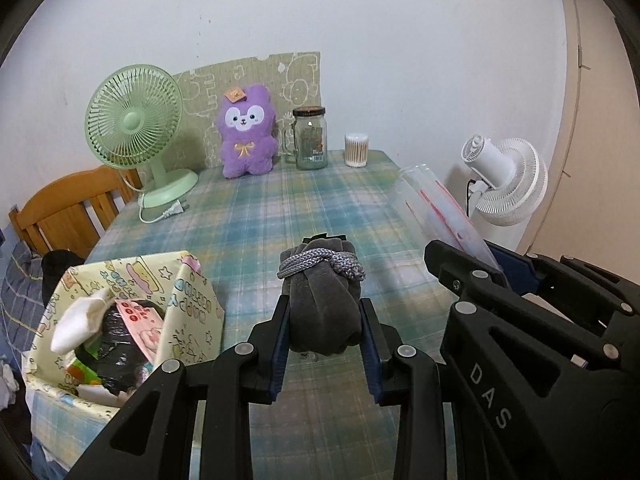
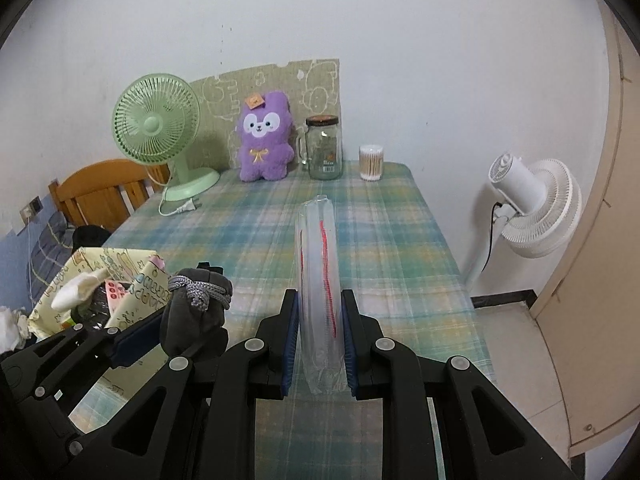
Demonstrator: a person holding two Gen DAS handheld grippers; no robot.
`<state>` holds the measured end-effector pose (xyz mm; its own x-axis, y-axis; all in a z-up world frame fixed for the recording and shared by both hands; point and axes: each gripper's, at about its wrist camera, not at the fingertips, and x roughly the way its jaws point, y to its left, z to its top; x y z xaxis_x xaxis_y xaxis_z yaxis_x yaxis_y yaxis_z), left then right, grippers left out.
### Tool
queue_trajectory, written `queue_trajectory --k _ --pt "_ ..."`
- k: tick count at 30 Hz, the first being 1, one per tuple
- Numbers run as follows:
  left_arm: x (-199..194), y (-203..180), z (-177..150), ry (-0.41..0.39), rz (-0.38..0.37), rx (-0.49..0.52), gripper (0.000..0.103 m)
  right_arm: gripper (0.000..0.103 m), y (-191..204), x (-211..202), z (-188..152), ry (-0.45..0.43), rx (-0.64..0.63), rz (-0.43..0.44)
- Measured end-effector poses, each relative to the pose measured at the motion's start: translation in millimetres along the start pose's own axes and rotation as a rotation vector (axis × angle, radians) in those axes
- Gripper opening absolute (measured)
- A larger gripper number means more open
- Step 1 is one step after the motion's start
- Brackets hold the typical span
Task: Organize soft objects
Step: 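Carry the grey pouch and clear bag toward the yellow box with both tools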
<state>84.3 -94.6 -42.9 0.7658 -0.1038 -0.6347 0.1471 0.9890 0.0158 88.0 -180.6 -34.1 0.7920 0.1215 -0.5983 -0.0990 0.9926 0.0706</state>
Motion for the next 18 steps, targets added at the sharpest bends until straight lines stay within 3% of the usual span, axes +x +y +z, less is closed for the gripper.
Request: queue_trajectory --k 18 --pt "-40 10 15 -0.082 -0.027 0.008 0.032 0.023 11 -42 19 -0.075 0.010 -0.012"
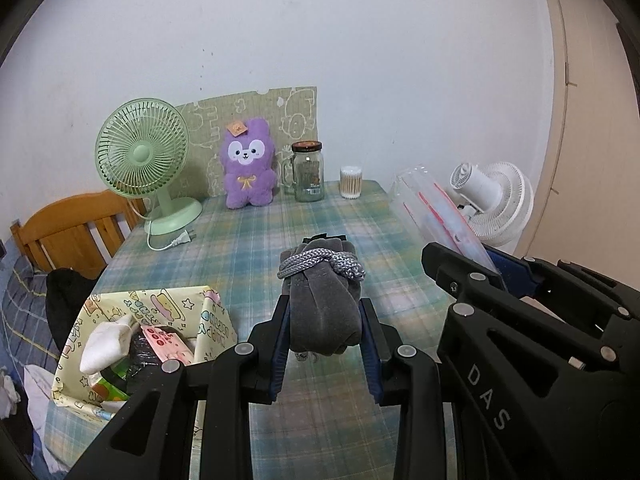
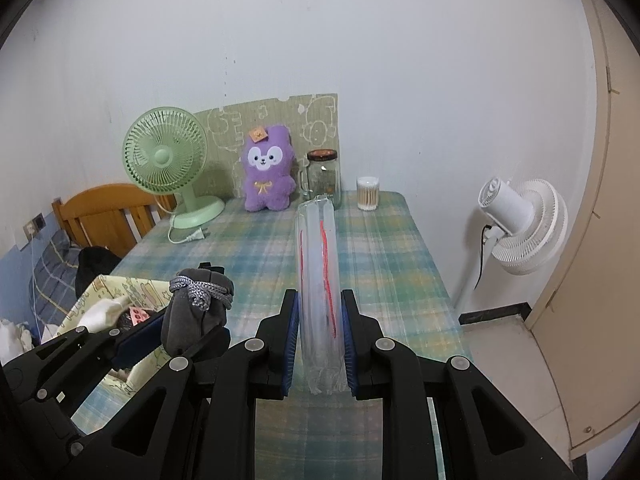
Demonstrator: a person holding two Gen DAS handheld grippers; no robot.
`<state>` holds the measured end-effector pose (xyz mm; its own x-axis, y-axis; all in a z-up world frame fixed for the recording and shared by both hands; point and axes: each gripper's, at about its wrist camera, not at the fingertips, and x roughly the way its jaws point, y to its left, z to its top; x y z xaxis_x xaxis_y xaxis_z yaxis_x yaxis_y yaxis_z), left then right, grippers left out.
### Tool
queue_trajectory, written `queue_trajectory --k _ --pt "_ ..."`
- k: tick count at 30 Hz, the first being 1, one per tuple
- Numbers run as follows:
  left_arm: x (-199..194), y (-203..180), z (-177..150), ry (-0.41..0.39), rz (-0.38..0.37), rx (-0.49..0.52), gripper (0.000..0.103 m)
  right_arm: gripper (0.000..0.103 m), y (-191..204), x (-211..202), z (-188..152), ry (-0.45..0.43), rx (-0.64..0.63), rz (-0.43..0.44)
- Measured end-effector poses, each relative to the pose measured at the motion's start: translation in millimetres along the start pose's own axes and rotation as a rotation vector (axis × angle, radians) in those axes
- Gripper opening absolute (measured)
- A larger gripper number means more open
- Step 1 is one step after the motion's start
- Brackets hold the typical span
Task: Organize soft objects
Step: 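Carry the grey pouch and clear bag toward the yellow box with both tools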
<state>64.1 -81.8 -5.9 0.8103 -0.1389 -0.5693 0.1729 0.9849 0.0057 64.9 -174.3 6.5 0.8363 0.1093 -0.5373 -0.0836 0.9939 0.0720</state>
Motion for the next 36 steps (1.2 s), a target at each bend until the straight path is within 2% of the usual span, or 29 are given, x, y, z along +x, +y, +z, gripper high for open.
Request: queue_trajectory --k 15,36 --pt "-17 29 4 -0.028 0.012 -0.010 0.032 0.023 32 -7 9 -0.022 -0.009 0.019" --pt "-18 85 0 -0.029 0.060 -0.050 0.032 0.023 90 16 15 -0.002 -0.036 0.083"
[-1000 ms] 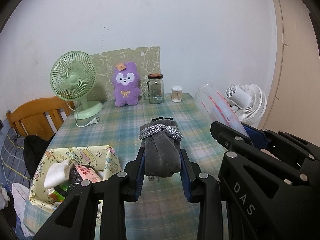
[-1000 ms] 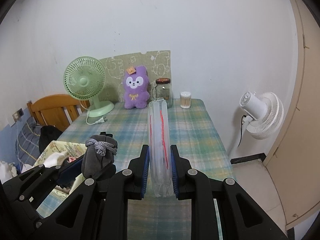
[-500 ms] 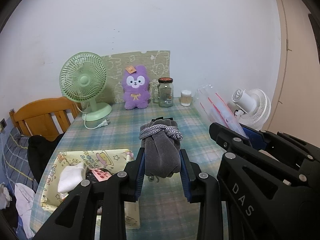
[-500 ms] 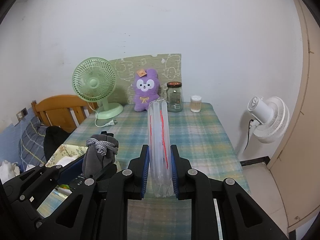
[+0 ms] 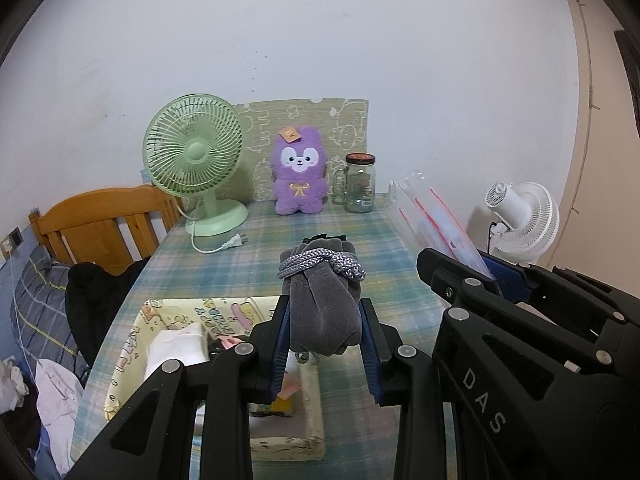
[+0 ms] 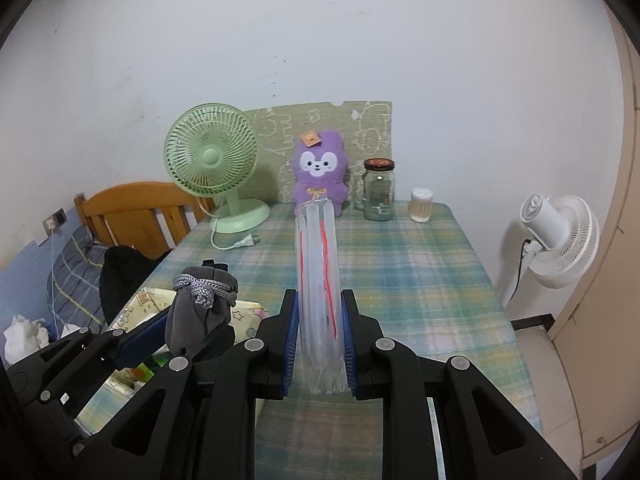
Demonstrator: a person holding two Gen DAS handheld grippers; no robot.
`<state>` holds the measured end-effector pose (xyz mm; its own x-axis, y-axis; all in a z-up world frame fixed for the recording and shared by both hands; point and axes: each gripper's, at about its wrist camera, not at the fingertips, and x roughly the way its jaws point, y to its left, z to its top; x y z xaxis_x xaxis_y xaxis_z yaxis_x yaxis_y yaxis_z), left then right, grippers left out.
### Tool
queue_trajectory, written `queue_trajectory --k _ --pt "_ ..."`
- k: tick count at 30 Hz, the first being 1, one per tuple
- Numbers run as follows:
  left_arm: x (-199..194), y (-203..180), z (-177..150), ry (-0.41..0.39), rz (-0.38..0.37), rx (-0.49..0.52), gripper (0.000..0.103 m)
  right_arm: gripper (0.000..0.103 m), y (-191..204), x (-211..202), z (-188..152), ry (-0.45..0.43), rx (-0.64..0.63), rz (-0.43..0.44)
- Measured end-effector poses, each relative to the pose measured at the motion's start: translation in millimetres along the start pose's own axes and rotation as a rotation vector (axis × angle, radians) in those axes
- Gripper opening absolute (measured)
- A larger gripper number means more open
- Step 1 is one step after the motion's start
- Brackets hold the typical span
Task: Organize soft objects
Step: 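Carry the grey pouch and clear bag toward the yellow box with both tools, then lower the pouch into the box with the left tool while the right tool drops the clear bag in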
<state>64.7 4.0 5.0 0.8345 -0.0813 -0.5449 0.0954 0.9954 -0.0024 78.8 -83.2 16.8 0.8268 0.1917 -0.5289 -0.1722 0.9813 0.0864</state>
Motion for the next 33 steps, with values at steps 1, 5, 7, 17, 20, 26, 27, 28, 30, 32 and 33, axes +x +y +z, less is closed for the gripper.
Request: queue_trajectory --k 1,5,7,17,20,26,27,28,30,32,33 --pt "0 2 0 0.000 0.001 -0.001 0.032 0.023 2 2 1 0.000 -0.001 0.001" --pt "2 13 0 -0.004 0.005 -0.006 0.032 0.023 12 7 2 0.003 -0.010 0.010" --pt "3 19 -1 -0.006 0.008 -0.009 0.032 0.023 17 11 3 0.006 -0.015 0.014" --pt "16 48 -5 0.009 0.030 -0.031 0.032 0.023 43 29 1 0.030 -0.040 0.040" --pt "20 57 -9 0.022 0.041 -0.041 0.032 0.023 51 35 -2 0.044 -0.048 0.053" --pt "31 72 -15 0.044 0.058 -0.053 0.032 0.023 64 46 -7 0.066 -0.063 0.072" --pt "34 74 -16 0.051 0.059 -0.054 0.032 0.023 66 49 -8 0.072 -0.066 0.073" --pt "36 76 -17 0.056 0.060 -0.052 0.032 0.023 68 52 -9 0.079 -0.068 0.075" --pt "40 80 -20 0.064 0.064 -0.052 0.032 0.023 71 57 -11 0.091 -0.070 0.080" --pt "42 83 -22 0.073 0.066 -0.054 0.032 0.023 74 60 -14 0.099 -0.071 0.085" --pt "44 85 -24 0.080 0.068 -0.055 0.032 0.023 75 63 -15 0.105 -0.071 0.089"
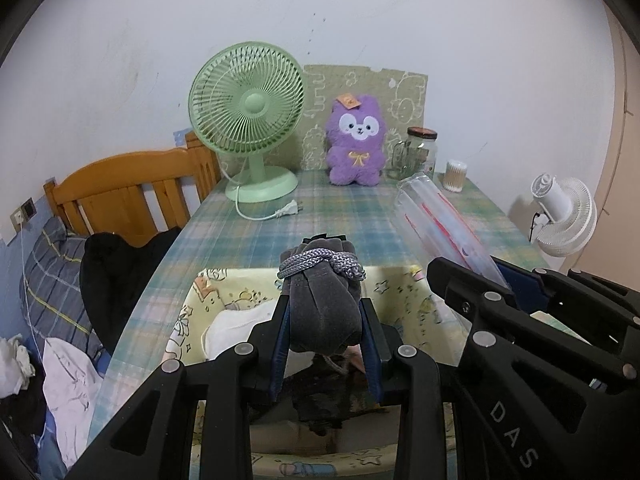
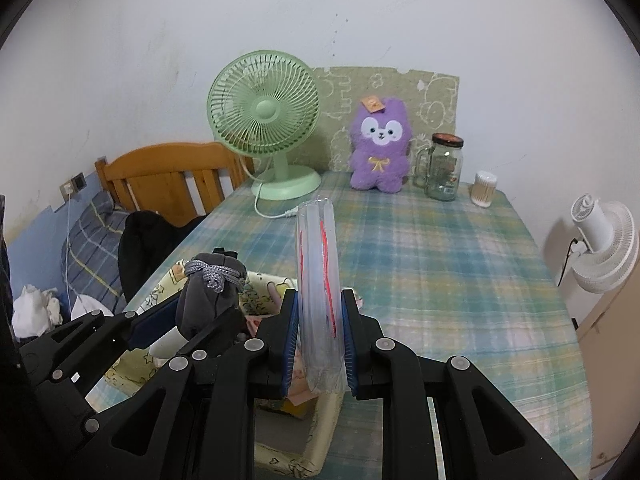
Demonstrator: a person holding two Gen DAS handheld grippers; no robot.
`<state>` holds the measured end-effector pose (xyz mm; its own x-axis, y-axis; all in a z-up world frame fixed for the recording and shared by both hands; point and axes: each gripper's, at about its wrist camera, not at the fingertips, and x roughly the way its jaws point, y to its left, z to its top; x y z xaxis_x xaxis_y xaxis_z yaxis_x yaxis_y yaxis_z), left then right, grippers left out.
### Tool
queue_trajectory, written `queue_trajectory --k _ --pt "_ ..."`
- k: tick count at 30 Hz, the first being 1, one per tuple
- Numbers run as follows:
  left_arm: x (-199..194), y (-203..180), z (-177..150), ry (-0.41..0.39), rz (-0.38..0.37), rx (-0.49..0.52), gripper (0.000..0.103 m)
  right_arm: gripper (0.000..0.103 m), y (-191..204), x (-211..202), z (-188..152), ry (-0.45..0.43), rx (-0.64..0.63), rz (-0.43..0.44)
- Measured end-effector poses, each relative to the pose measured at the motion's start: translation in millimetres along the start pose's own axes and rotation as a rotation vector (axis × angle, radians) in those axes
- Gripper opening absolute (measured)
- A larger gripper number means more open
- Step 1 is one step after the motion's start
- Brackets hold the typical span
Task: Organize soft objects
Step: 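Lower the pouch into the box with the left tool while the right tool drops the clear bag in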
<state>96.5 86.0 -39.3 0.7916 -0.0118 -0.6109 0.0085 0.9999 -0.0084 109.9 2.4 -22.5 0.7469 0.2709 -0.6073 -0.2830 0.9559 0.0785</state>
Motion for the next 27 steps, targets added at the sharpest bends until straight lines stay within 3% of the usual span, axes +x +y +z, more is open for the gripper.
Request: queue_trajectory --k 11,20,27 --pt "19 10 -14 0.046 -0.036 -0.032 0.035 0.023 8 20 -12 0.062 -0.015 0.015" --pt "23 16 -23 0.074 -0.037 -0.022 0.068 0.023 16 31 -19 0.088 -0.036 0.035" --pt "22 17 -28 0.094 -0.044 -0.009 0.076 0.023 18 42 -24 0.104 -0.021 0.052"
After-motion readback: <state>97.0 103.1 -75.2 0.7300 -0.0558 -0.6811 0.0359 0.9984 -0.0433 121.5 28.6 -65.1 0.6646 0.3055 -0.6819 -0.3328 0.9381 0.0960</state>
